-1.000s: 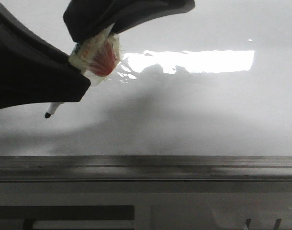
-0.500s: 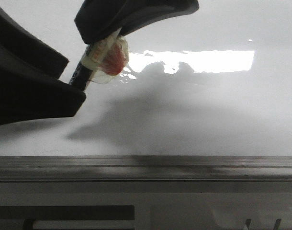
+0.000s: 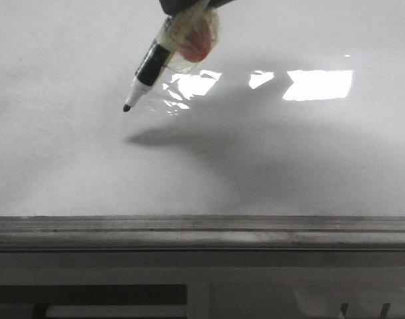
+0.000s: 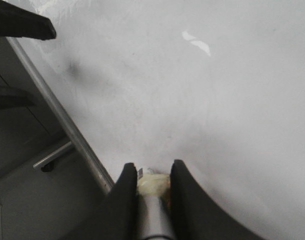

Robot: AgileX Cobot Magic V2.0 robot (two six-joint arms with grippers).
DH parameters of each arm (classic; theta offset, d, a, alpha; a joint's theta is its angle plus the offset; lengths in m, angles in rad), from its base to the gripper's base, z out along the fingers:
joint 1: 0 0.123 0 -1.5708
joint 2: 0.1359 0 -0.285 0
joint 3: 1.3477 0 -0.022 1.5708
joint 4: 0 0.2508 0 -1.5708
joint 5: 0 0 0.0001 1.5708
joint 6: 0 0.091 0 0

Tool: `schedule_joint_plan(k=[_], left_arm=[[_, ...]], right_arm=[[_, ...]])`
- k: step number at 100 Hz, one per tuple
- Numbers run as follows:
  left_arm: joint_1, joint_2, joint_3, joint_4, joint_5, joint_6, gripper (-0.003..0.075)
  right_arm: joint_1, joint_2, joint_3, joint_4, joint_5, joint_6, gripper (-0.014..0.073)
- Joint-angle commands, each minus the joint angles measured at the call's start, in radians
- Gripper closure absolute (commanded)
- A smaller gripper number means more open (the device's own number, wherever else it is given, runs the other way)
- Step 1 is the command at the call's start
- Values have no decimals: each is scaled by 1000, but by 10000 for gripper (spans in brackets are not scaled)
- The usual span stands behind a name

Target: Write number 6 on whiteboard

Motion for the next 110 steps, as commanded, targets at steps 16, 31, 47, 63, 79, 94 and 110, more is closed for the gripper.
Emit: schedule_joint_plan(k=[16, 31, 47, 63, 79, 94, 110], left_arm=[[116, -7, -7, -45, -87, -11, 336], [123, -7, -7, -57, -122, -11, 336], [123, -7, -7, -57, -143, -11, 336], [123, -7, -7, -57, -144, -11, 336], [123, -7, -7, -57, -144, -11, 336], [123, -7, -7, -57, -141, -11, 336], [123, -7, -7, -57, -141, -11, 336]], right_arm=[[-77, -26, -99, 13, -56, -5, 662], [-126, -9, -135, 14, -50, -5, 662], [-139, 25, -140, 14, -41, -5, 662], [-137, 91, -137, 52, 4, -5, 662], [-109, 139, -73, 66, 4, -5, 662], [-133, 90, -16, 62, 16, -1, 653], [-176, 30, -36, 44, 10, -1, 654]])
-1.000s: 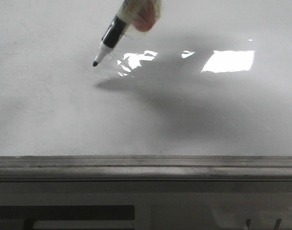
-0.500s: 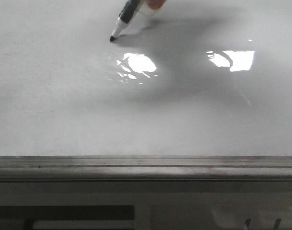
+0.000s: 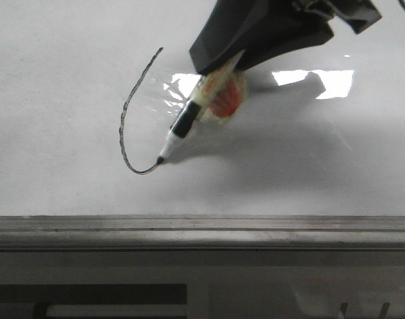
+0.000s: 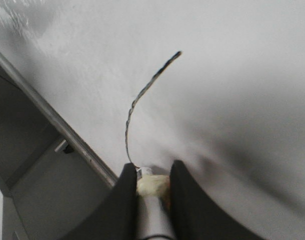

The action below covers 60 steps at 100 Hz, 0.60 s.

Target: Write number 6 on whiteboard

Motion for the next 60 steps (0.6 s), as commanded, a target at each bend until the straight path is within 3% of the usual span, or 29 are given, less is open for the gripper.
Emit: schedule_joint_plan(k=[1, 60], left_arm=[[1, -3, -28, -10, -81, -11, 336], [1, -3, -28, -10, -79, -11, 336]], right_arm=[[-37, -37, -38, -82, -119, -19, 654], [41, 71, -106, -78, -117, -19, 657]])
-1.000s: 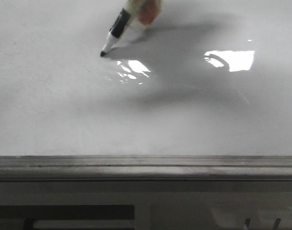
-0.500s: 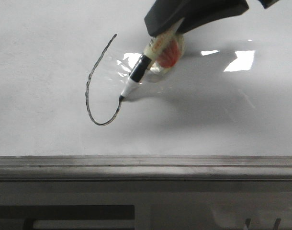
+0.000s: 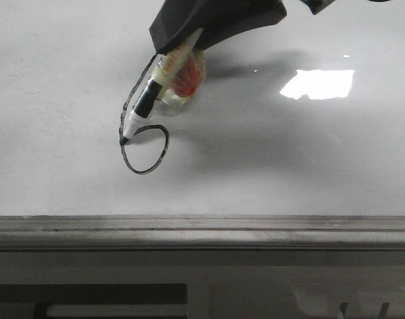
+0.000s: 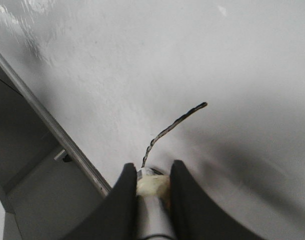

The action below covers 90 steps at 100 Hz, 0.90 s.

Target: Write number 6 on whiteboard

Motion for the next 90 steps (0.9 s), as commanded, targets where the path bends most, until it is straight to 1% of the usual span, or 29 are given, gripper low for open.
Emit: schedule_joint_plan(k=[1, 15, 23, 34, 50, 59, 66, 79, 90], left_arm=[[1, -3, -28, -10, -79, -11, 336], [-6, -3, -28, -17, -81, -11, 336], [-45, 2, -28, -50, -81, -11, 336], [-140, 28, -28, -49, -79, -11, 336], [-297, 116, -28, -13, -81, -11, 336], [-347, 172, -28, -6, -106, -11, 336], [-364, 222, -28, -6, -151, -11, 336], [-364, 306, -28, -17, -243, -11, 336], [-364, 348, -28, -28, -269, -11, 336]], right_arm=[[-7, -12, -22, -58, -86, -19, 657], [36, -62, -22, -58, -93, -29, 657], [61, -96, -22, -58, -64, -29, 657], [80, -110, -22, -73, -23, -30, 657], [86, -111, -22, -99, 27, -30, 657], [89, -111, -22, -99, 38, -30, 657], [99, -111, -22, -99, 45, -30, 657], [126, -111, -22, -99, 45, -30, 657], [128, -111, -22, -99, 45, -30, 657]])
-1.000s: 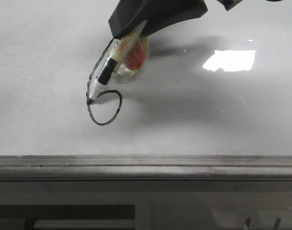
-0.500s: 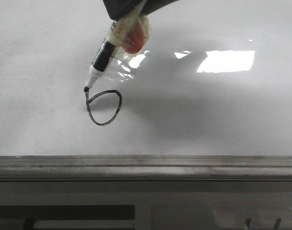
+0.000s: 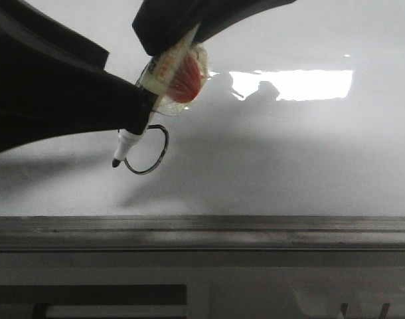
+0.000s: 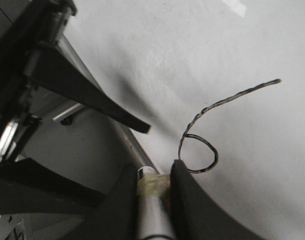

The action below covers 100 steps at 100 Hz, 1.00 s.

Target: Write number 6 on whiteboard

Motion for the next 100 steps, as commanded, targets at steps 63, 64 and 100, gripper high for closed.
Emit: schedule_joint_plan(k=[63, 64, 100], left_arm=[[-6, 133, -28, -132, -181, -11, 741], [-6, 133, -28, -132, -180, -11, 741], [-6, 133, -28, -217, -146, -13, 741]], right_arm=[[1, -28, -26, 5, -19, -14, 657], [1, -28, -26, 5, -19, -14, 657], [-14, -28, -26, 5, -30, -14, 222]])
